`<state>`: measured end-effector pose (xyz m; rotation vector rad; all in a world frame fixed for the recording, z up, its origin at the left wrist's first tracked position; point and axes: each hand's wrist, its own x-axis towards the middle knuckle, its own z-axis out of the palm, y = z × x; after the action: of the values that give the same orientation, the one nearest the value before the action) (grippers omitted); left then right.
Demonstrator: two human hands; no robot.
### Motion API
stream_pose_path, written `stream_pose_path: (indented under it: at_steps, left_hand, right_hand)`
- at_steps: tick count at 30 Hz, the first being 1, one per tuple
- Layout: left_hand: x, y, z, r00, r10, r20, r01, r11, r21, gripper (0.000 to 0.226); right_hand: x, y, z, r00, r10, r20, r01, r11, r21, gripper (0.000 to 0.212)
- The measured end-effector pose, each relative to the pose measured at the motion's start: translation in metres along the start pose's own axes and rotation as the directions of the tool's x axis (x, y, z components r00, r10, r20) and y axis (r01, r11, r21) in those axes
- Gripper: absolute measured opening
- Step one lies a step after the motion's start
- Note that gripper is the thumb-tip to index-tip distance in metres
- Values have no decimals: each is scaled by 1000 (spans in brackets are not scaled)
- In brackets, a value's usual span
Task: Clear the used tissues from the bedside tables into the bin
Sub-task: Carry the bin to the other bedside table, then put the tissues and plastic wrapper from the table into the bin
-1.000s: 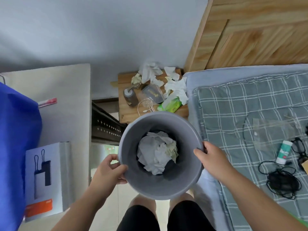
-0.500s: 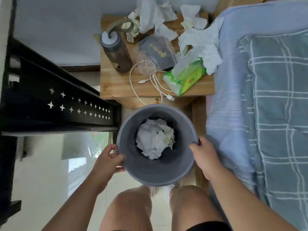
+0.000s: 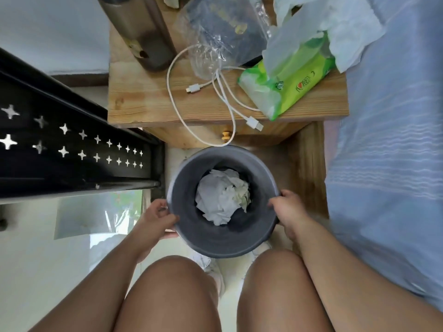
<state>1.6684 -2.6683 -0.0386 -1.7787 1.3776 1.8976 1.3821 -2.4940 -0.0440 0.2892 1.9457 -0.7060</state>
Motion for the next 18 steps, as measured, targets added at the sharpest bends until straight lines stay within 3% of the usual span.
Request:
stream_pose_path:
  at_steps: [9,15,18]
  left_hand:
    - [10,2,9,999,-32,-11,33,999,21,39]
    - [-25,20,8,998,-41,-38,41,999,15,58]
    - [-69,43,8,996,24,-88,-28,999,-44,46]
  right_hand:
    - [14,14,0,999,20,-27,-19,999,49,35]
    - [-22,2,-7,993,-80,-88,79,997,-17,33]
    - [-68,-10,-25,981,-150,-123,147,989,-34,34]
